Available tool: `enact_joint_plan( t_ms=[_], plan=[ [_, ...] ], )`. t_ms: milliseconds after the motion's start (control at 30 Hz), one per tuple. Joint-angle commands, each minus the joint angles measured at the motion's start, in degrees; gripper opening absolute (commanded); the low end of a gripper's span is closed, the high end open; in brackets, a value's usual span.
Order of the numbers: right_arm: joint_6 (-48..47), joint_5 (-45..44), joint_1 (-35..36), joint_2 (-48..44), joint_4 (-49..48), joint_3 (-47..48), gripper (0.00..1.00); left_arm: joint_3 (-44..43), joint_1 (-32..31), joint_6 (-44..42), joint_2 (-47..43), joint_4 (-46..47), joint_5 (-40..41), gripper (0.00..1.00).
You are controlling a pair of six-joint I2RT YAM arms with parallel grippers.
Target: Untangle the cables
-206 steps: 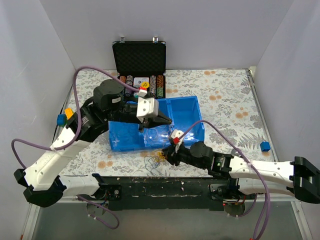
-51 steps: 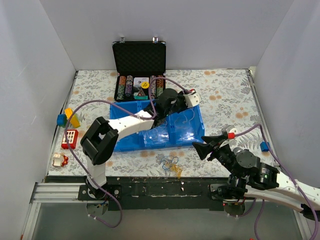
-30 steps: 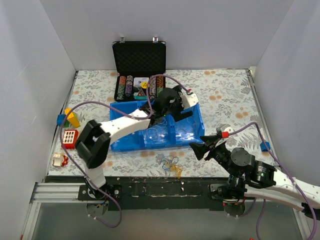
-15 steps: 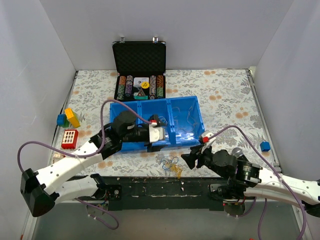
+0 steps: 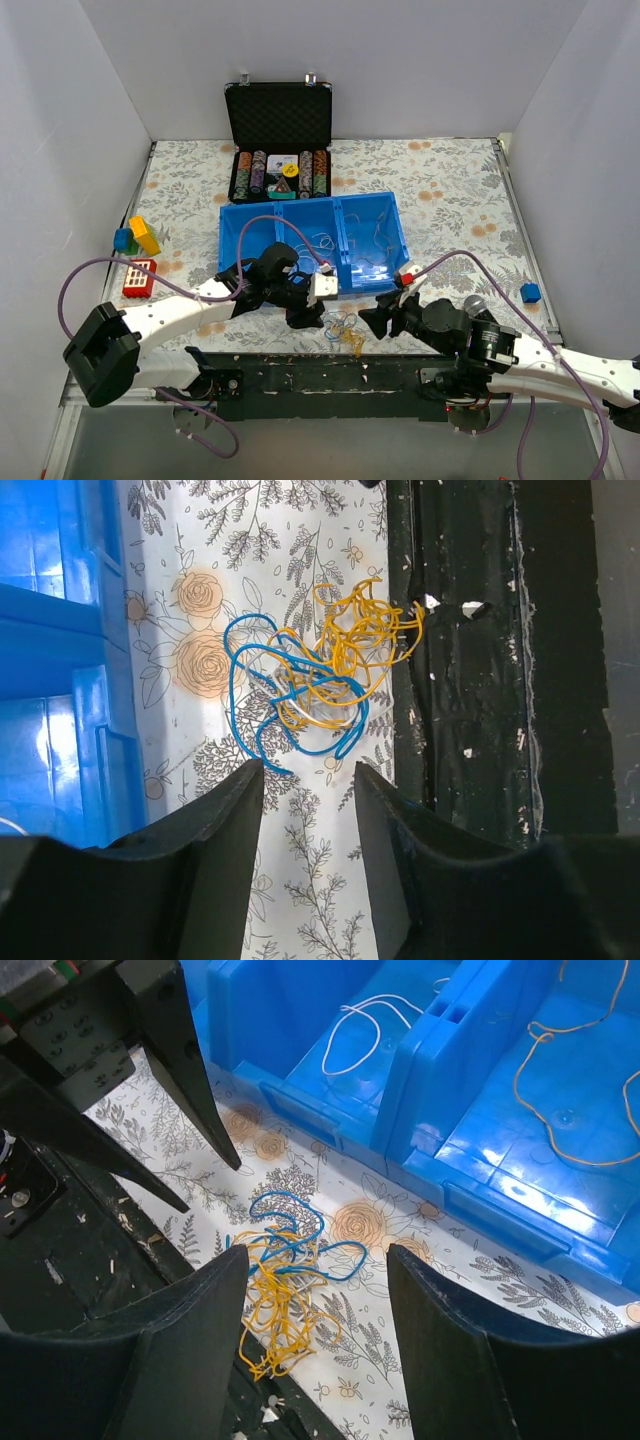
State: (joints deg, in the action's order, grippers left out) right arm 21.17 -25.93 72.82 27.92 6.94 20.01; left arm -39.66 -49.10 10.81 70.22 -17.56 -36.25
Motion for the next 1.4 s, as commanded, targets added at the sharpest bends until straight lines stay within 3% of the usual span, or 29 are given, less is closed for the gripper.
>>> enact_joint_plan(
  t_ms=[0,433,500,900,1167,1267,1367],
  plan=[
    [0.1,-0.43,0.13,0.64,-3.08,1.34,0.65,1.95,0.06,2.99,0.44,6.22,-2.16,0.38],
    [-2.01,0.18,0.13,2.31,-4.65,2.49,0.63,6.08,0.06,0.27,5.98,13.69,6.54,0.35],
    [-2.1,0.44,0.13,2.49,-4.83,2.23,0.63,6.78,0.06,0.35,6.51,15.88,7.15,0.3],
    [-2.01,0.71,0.13,3.54,-5.36,1.52,0.62,5.56,-0.03,0.62,8.62,16.78,1.36,0.34],
    [-3.15,0.62,0.13,4.33,-5.53,1.7,0.62,2.66,0.06,-10.54,8.62,1.58,-4.27,0.4],
    [-4.73,0.45,0.13,5.3,-4.05,3.19,0.62,3.01,-0.03,-12.46,9.15,1.74,-4.0,0.41],
    [-5.26,0.36,0.13,5.48,-3.51,3.81,0.62,3.44,-0.03,-8.19,9.59,7.95,-1.56,0.4]
  ],
)
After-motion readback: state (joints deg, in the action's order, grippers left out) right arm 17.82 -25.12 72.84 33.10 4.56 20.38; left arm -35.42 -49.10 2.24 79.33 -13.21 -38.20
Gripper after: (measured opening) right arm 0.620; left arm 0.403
